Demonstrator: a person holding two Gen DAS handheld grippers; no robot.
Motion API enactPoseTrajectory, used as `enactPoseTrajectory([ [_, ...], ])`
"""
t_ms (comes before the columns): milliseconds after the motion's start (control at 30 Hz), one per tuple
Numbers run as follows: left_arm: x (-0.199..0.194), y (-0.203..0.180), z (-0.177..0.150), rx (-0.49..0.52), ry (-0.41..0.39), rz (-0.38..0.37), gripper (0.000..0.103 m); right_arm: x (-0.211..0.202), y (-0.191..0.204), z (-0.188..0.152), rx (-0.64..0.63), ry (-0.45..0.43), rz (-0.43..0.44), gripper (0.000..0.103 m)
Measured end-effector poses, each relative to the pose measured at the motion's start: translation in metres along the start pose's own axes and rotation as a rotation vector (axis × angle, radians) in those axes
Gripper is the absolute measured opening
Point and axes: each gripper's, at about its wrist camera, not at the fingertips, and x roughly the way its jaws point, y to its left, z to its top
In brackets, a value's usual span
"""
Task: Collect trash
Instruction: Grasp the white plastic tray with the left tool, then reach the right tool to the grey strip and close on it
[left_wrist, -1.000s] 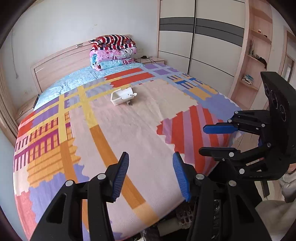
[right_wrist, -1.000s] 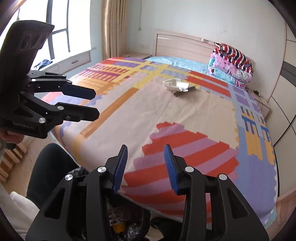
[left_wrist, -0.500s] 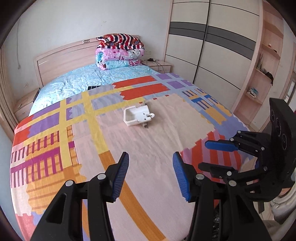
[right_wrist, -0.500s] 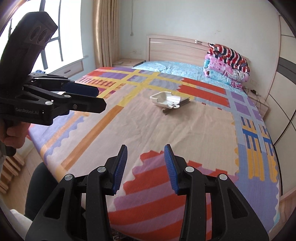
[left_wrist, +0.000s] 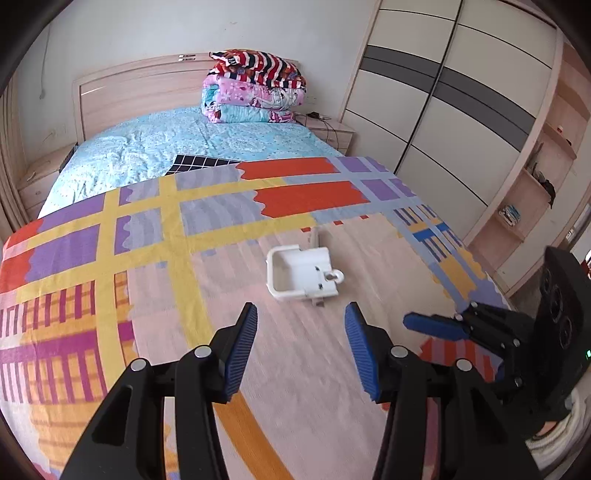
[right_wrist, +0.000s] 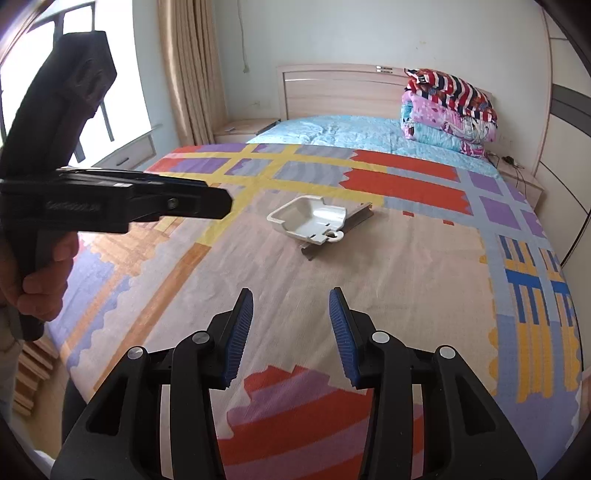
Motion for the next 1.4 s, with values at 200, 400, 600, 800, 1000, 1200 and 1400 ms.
enactPoseTrajectory([
  [200, 0.032, 0.015, 0.018, -0.036, 0.030, -0.008, 0.047, 0.006, -0.003, 0.002, 0.011, 0.002, 0.002, 0.043],
  [400, 0.055, 0.027, 0.028, -0.075, 0.067, -0.041, 0.042, 0.009, -0.006, 0.003, 0.013, 0.008, -0.006, 0.043],
  [600, 0.073, 0.033, 0.027, -0.102, 0.110, -0.051, 0.034, 0.013, -0.009, 0.006, 0.019, 0.009, -0.008, 0.043],
  [800, 0.083, 0.048, 0.024, -0.183, 0.125, -0.103, 0.010, 0.017, -0.007, 0.010, 0.013, 0.009, -0.009, 0.043],
  [1000, 0.078, 0.056, 0.020, -0.222, 0.103, -0.151, 0.006, 0.021, -0.005, 0.013, 0.006, 0.019, -0.017, 0.043],
  [1200, 0.049, 0.069, 0.014, -0.253, 0.041, -0.132, 0.006, 0.030, 0.000, 0.024, -0.006, 0.033, -0.020, 0.043],
  [1400, 0.020, 0.083, 0.001, -0.267, -0.002, -0.077, 0.006, 0.056, -0.002, 0.037, 0.034, 0.076, -0.049, 0.043],
])
